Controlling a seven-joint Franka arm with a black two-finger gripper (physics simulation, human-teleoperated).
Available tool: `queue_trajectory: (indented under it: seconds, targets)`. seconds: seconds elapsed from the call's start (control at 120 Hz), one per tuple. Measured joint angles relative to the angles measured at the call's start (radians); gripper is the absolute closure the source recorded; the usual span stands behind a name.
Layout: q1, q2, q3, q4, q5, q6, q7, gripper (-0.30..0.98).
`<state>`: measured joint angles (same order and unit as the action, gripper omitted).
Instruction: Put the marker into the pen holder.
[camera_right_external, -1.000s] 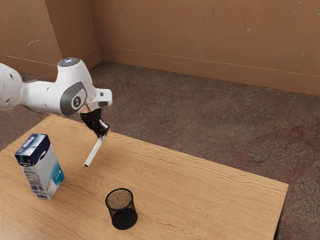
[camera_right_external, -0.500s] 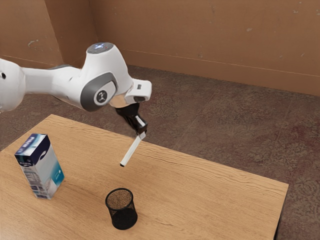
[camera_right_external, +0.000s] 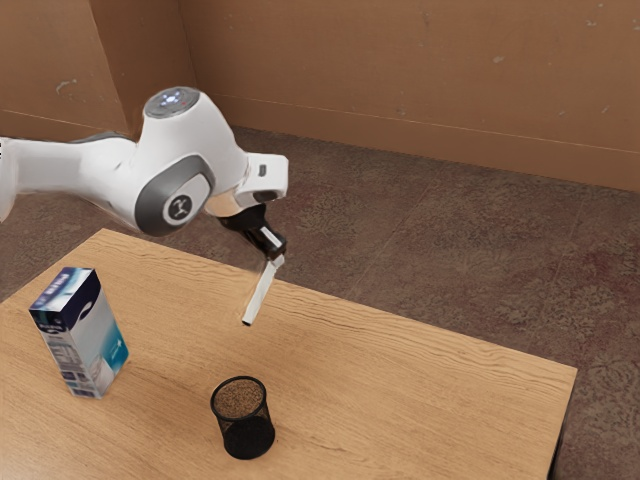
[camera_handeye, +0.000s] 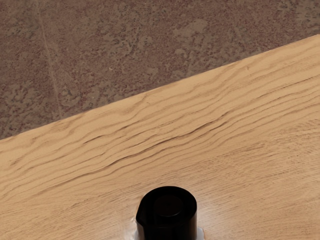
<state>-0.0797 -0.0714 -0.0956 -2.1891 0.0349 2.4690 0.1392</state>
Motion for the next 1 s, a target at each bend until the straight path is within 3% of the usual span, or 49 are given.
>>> queue_trajectory:
  seconds: [0.15, 0.592, 1.0]
  targets:
    - [-0.102, -0.019, -0.039, -0.002, 0.000, 0.006, -0.022, 0.79]
    - [-0.047, -0.215, -0.117, -0.203, 0.000, -0.005, -0.085, 0.79]
    - [-0.026, -0.249, -0.137, -0.325, -0.001, -0.039, -0.142, 0.79]
